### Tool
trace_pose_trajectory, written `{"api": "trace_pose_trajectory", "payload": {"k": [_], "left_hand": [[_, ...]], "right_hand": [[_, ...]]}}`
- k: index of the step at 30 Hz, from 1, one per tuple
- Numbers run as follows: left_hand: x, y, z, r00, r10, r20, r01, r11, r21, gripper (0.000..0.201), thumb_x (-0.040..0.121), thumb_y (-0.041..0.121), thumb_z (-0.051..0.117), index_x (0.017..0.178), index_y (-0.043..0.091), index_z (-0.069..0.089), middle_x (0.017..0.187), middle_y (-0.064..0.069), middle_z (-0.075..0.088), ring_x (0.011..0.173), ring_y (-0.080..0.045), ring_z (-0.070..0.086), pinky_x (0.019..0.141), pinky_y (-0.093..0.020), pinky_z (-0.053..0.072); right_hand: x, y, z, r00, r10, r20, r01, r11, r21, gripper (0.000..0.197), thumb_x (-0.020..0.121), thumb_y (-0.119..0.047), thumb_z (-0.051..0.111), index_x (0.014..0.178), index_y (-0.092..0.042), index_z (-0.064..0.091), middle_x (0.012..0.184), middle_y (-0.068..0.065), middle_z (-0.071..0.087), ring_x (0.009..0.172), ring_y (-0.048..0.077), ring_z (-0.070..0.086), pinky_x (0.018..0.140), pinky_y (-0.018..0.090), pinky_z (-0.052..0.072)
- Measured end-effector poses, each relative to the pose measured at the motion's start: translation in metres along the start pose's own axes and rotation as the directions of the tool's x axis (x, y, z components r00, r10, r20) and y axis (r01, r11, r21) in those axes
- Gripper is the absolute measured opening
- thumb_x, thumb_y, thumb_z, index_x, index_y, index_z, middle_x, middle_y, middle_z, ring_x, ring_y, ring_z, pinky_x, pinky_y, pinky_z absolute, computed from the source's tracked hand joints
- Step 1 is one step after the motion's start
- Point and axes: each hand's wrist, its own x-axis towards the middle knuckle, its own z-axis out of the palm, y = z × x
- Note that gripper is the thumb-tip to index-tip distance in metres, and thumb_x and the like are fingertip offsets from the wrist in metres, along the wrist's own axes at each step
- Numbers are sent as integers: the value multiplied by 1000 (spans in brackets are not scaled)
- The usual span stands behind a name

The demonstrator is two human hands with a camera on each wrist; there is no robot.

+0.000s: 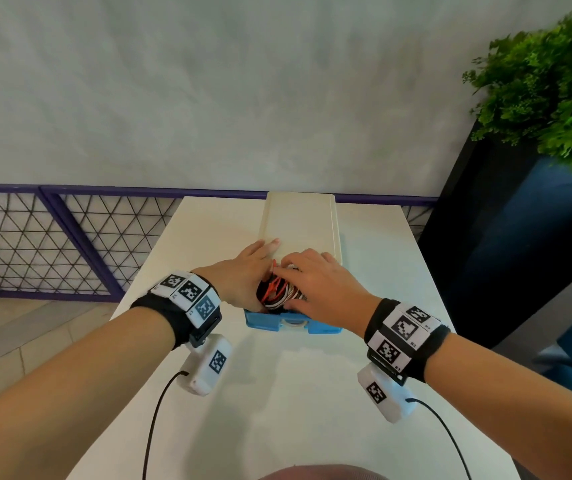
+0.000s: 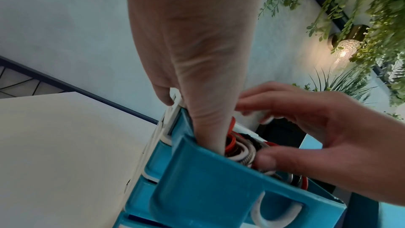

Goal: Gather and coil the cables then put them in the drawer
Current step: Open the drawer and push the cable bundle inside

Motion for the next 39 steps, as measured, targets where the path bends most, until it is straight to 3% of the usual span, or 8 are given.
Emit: {"api": "trace_pose_trajectory", "payload": {"k": [3, 6, 11, 17, 22, 27, 36, 39], "left_hand": [[-1, 1, -1, 1000, 4, 4, -4, 999, -34, 82, 68, 50, 70, 137, 26, 33, 158, 10, -19, 146, -17, -17, 111, -50, 31], [0, 0, 1, 1000, 13, -8, -13, 998, -59, 86, 69, 42, 73, 141, 23, 28, 158, 8, -18, 146, -17, -17, 113, -47, 29], [-1, 2, 0, 1000, 22, -8, -22, 998, -65, 46, 70, 33, 76, 98, 12, 45, 160, 2, -15, 146, -18, -17, 114, -40, 27], [-1, 1, -18, 999, 41, 22, -39, 996, -86, 52, 66, 44, 81, 95, 15, 47, 161, -1, -8, 147, -15, -4, 114, -28, 16], [-2, 3, -30, 994, 21, 107, -8, 992, -122, 58, 66, 55, 78, 99, 15, 51, 160, 4, -11, 146, -11, -3, 115, -31, 19], [-3, 4, -26, 987, 13, 158, -4, 998, -56, 79, 61, 59, 79, 117, 16, 46, 158, 5, -21, 145, -14, -19, 119, -40, 12], [-7, 15, -33, 986, -18, 166, 20, 1000, -11, 88, 61, 58, 79, 129, 14, 44, 159, 4, -20, 146, -15, -15, 119, -37, 13], [-6, 14, -32, 984, -30, 174, 31, 999, -8, 92, 61, 58, 80, 134, 16, 42, 158, 5, -20, 146, -14, -16, 120, -38, 11]], "right_hand": [[-4, -5, 3, 999, -44, -17, 47, 974, 221, 46, 96, -25, 54, 140, -10, 48, 146, 2, 46, 128, 24, 49, 104, 38, 43], [-7, -6, 9, 1000, -19, 24, 13, 975, 222, 44, 103, -26, 35, 142, -9, 44, 150, 1, 42, 135, 19, 42, 112, 34, 36], [-1, 1, 21, 976, -152, 154, 159, 987, -38, 64, 98, -23, 9, 116, 5, 63, 119, 17, 64, 120, 31, 53, 105, 43, 41], [17, 1, 15, 984, -66, 168, 74, 996, -41, 33, 103, -20, 36, 115, -11, 65, 117, 2, 62, 110, 18, 53, 90, 26, 41], [13, 9, 6, 982, 2, 188, -54, 961, 271, 33, 100, -30, 45, 120, -10, 61, 125, -1, 58, 108, 19, 56, 87, 30, 45], [8, 11, 8, 980, -23, 196, -33, 959, 281, 53, 88, -49, 62, 123, -10, 59, 126, -5, 55, 107, 15, 55, 81, 19, 37], [7, 5, 10, 986, -17, 169, -23, 972, 234, 52, 87, -50, 59, 115, -7, 61, 119, 1, 56, 101, 20, 56, 88, 38, 49], [3, 1, 7, 992, -24, 125, 9, 993, 120, 64, 86, -57, 53, 128, -8, 55, 135, 8, 49, 122, 27, 47, 106, 47, 39]]}}
